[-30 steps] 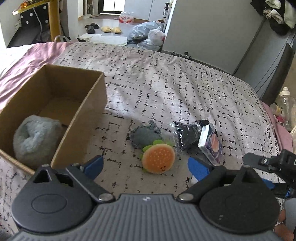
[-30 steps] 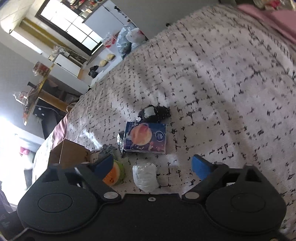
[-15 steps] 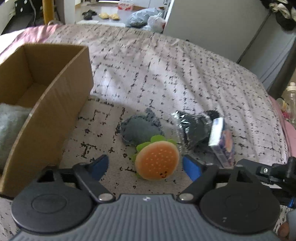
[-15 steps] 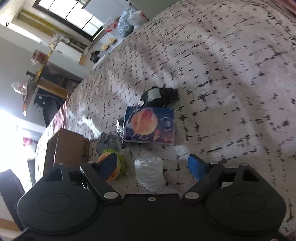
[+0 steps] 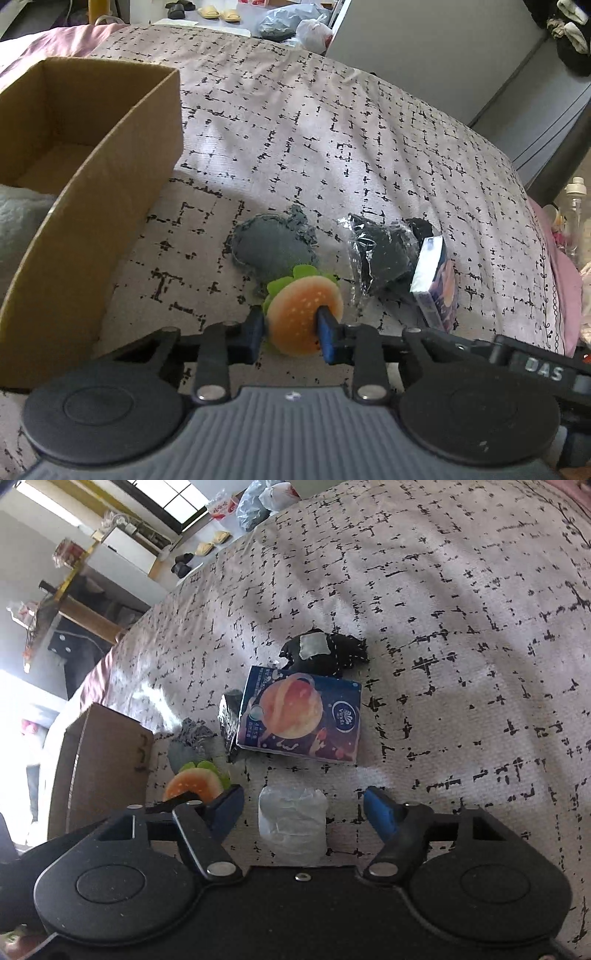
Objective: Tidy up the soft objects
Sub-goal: 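Grasp the orange burger plush with the left gripper while the right gripper grasps the white bag, then carry the burger plush and the white bag over the box with both grippers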
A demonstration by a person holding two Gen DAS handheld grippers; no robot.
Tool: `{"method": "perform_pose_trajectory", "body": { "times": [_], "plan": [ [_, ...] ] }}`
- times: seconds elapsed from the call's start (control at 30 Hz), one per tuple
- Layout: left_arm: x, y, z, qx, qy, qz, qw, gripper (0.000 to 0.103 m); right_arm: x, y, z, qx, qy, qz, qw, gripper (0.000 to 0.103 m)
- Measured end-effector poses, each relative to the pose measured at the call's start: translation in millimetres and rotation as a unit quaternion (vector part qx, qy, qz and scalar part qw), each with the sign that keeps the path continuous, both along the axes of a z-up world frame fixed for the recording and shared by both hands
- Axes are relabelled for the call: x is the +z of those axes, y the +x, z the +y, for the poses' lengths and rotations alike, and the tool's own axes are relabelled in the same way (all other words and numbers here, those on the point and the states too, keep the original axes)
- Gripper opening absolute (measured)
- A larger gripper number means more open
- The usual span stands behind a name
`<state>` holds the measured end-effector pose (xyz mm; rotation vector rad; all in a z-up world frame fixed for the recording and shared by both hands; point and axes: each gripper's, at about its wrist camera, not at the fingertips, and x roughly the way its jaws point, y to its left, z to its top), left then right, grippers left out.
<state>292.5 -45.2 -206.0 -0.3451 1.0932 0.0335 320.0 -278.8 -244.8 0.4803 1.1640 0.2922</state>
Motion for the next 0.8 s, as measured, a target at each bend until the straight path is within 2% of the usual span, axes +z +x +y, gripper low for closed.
{"method": "perform_pose_trajectory", "body": {
  "times": [0.1, 0.13, 0.17, 0.8],
  "plan": [
    [4.1, -6.7, 2.6, 0.004, 0.0, -0.001, 1.0, 0.026, -0.4, 0.0, 6.6, 0.004, -0.016, -0.006, 1.0, 0.06],
    [5.8, -9.7, 3.7, 0.006, 0.0, -0.001, 1.0, 0.026, 0.0, -0.2, 9.4, 0.008, -0.022, -0.008, 1.0, 0.048],
    [8.1, -12.9, 5.1, 0.007, 0.0, 0.0, 1.0, 0.025, 0.7, 0.2, 12.6, 0.014, -0.026, -0.008, 1.0, 0.041],
    [69.7, -74.8, 14.2, 0.03, 0.031, -0.053, 0.9977, 0.023, 60.1, -38.4, 10.4, 0.031, -0.028, -0.114, 0.993, 0.041]
  ]
}}
